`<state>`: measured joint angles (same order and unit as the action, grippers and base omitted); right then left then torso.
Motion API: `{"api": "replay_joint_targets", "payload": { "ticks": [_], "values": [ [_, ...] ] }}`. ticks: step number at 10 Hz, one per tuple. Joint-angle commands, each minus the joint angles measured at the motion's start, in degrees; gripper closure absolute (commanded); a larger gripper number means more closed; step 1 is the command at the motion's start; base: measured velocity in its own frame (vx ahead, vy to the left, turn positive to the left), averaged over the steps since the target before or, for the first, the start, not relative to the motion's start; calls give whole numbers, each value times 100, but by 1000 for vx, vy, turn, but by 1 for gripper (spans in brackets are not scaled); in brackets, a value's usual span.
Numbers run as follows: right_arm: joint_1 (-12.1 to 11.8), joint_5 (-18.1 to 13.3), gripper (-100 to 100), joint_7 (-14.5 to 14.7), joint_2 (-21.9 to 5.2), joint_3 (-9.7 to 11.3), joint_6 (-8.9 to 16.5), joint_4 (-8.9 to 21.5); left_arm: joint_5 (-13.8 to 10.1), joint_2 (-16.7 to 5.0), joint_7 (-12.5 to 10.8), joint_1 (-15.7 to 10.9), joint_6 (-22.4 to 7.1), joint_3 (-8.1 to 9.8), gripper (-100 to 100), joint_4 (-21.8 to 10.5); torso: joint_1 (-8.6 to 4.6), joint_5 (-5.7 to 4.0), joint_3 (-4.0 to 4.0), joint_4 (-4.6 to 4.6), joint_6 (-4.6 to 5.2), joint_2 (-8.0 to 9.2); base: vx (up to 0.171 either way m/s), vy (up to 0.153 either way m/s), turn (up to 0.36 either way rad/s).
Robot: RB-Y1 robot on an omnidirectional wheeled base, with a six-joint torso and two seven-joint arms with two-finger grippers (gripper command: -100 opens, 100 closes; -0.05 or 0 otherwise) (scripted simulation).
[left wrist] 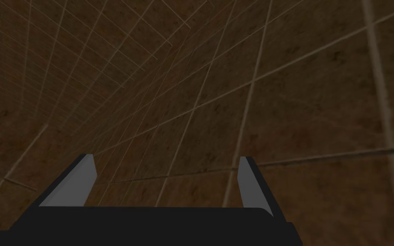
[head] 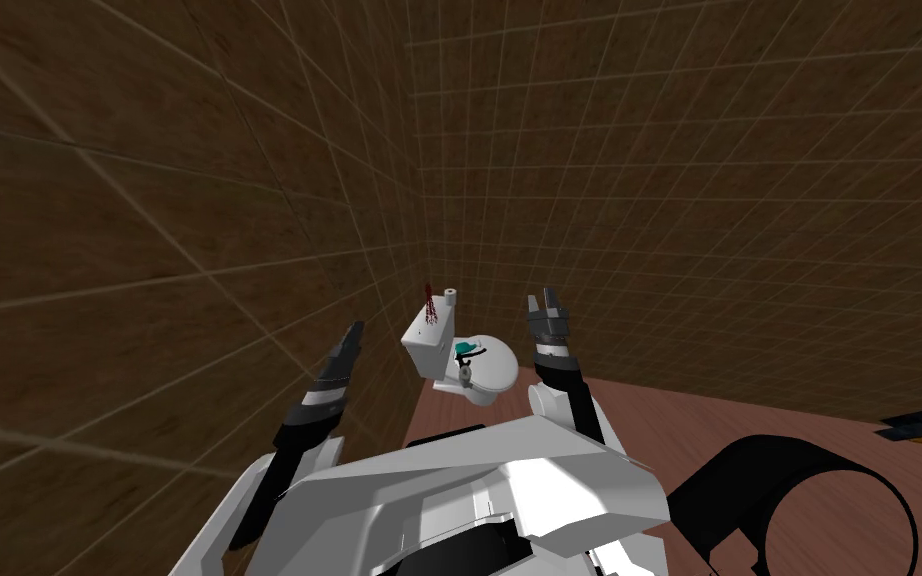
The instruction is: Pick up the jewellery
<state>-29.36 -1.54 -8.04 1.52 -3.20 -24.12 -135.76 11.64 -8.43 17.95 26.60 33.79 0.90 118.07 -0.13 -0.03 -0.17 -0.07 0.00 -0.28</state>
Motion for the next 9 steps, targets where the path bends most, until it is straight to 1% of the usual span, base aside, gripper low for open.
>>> {"api": "replay_joint_targets", "payload": {
  "ticks": [1,2,5,8,9],
  "values": [
    [0,0,0,0,0,0,0,0,208,10,286,-51,13,-20,-100,-268,0,0,0,0,0,0,81,-46,-8],
    [0,0,0,0,0,0,0,0,208,10,308,-51,13,-20,-100,-268,-3,-1,-1,0,-1,-3,54,-27,5],
    [0,0,0,0,0,0,0,0,556,-8,808,-187,70,22,-100,-806,7,1,2,1,0,4,62,-19,-5],
    [0,0,0,0,0,0,0,0,910,-5,1296,-327,125,64,-100,-1371,-2,-1,-3,-1,0,-5,80,-40,-3],
    [0,0,0,0,0,0,0,0,910,-5,1316,-327,125,64,-100,-1433,0,0,-1,-1,-1,-2,51,-29,0]
  ]
}}
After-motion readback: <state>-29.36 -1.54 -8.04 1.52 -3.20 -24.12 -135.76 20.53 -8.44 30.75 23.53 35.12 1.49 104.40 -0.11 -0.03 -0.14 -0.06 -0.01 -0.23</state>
